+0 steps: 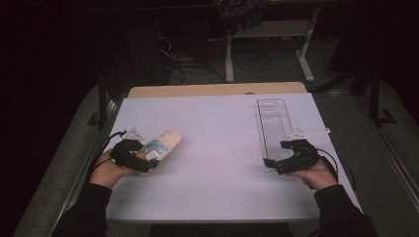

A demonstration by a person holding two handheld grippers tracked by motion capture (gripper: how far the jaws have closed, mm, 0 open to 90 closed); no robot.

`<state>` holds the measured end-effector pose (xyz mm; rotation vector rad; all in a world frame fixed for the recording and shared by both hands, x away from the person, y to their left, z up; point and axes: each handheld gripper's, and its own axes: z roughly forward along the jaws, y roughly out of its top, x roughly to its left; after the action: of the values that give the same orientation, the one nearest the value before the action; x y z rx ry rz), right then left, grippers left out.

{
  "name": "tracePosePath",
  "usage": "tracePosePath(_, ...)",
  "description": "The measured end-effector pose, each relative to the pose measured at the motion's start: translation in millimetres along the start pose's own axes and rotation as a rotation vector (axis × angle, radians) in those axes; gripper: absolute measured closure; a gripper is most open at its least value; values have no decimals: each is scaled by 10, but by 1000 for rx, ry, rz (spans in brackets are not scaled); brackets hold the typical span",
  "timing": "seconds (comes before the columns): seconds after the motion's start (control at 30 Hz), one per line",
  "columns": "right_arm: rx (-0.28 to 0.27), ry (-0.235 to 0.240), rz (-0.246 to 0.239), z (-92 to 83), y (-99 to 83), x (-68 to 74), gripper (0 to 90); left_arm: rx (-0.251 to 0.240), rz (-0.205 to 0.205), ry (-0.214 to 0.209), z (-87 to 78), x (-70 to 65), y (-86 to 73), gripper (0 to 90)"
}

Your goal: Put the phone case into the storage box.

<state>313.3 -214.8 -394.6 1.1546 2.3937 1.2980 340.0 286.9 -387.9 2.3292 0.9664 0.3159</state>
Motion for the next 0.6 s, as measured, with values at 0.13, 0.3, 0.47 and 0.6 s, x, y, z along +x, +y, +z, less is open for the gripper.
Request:
tracePosePath(0.13,0,0,0,1,1,-5,12,2,22,-23,19,-50,103,113)
tracePosePath(0.3,-2,2,-2,-2,-1,-11,30,-2,70,-54,15,-99,239,113)
tracePosePath(0.47,1,8,-1,-7,2,-9,30,-12,99,-87,24,-101,368,114)
tracePosePath(0.6,4,10,-2,-5,7,-7,29,-20,130,-119,29,-108,485,113)
